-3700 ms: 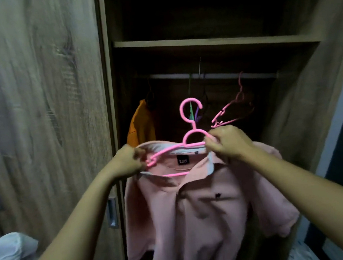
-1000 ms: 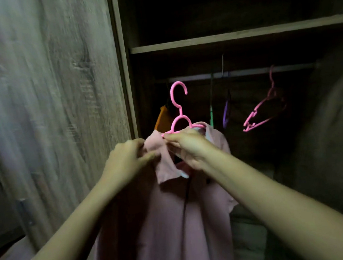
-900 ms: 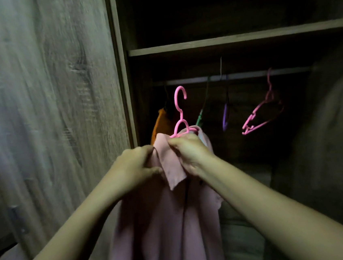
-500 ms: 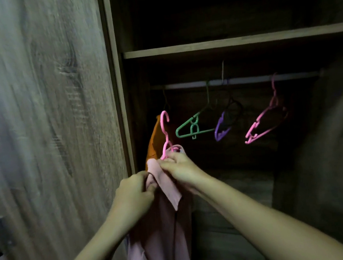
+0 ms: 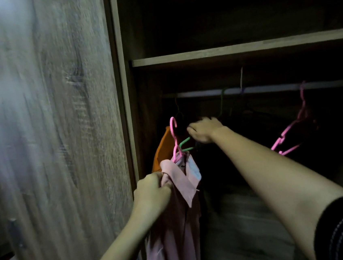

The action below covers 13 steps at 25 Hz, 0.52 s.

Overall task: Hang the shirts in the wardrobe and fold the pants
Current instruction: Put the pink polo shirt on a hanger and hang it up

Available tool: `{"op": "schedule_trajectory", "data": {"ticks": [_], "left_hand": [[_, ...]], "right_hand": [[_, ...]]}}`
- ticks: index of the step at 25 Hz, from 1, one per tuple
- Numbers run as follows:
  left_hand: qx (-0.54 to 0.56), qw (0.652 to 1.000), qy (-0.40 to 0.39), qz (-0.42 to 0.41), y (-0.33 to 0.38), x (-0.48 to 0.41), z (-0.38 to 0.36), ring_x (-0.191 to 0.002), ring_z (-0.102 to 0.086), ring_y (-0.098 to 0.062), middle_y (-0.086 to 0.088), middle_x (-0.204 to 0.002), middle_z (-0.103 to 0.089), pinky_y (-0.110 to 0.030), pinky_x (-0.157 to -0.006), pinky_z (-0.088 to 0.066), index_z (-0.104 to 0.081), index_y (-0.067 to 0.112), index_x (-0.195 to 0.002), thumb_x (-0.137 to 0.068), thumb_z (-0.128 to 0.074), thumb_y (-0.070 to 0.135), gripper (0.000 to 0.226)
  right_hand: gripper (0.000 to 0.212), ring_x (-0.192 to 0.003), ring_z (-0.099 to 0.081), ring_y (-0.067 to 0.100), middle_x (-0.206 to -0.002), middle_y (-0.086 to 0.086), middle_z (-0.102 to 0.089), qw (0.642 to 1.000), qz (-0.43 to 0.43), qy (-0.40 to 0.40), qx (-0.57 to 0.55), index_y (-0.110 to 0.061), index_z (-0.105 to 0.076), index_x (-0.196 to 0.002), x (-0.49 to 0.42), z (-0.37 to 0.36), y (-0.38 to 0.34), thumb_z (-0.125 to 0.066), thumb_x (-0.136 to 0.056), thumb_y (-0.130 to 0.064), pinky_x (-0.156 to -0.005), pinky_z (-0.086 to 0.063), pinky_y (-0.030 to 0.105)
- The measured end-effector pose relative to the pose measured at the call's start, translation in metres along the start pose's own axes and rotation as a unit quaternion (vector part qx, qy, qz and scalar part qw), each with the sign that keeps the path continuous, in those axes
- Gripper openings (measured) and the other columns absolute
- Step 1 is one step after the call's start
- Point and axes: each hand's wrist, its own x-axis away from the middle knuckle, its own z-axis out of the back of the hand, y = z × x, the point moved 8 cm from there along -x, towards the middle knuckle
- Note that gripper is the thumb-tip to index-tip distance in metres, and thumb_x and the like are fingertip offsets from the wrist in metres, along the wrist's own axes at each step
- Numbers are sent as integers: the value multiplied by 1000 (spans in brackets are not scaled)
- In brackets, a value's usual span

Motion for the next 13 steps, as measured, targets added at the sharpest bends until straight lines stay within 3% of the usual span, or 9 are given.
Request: {"op": "schedule_trajectory", "data": {"ticks": [2,5,9,13], "left_hand": [[-10,1000,-2,1,5,-3,-4,-100,-59,-30,-9,-98,-69,-32,-76,-44,-67,17,-94,-86,-58,23,13],[11,1000,-26,-1,12,-4,-17,-99,-60,-29,-8,-96,-69,-34,-79,-46,-67,20,-92,-85,-59,22,11],[35,996,-75,-20,18,10,-16,-96,-64,-21,-2,-93,-72,-33,-82,-49,-67,32,-83,-81,-64,27,6],[63,995,-68,-25,19,11,19,-84,-61,-13,-2,-86,-71,-26,-71,-44,-63,31,-78,-84,-65,14,19]], "right_hand": [[57,-134,-34,27,-142,8,-46,998,6,-37,48,-24,-50,-132,-3,-12,5,-17,-96,-53,-110,-20,45],[61,-132,-35,27,-137,7,-50,995,25,0,92,-23,-53,-126,7,-20,18,-19,-93,-61,-110,-18,48],[55,-125,-41,28,-126,9,-56,997,30,42,56,-17,-59,-114,25,-27,48,-27,-94,-56,-106,-25,46],[57,-116,-49,30,-115,14,-63,993,47,96,52,-8,-65,-104,38,-25,68,-22,-99,-45,-103,-29,42]]}}
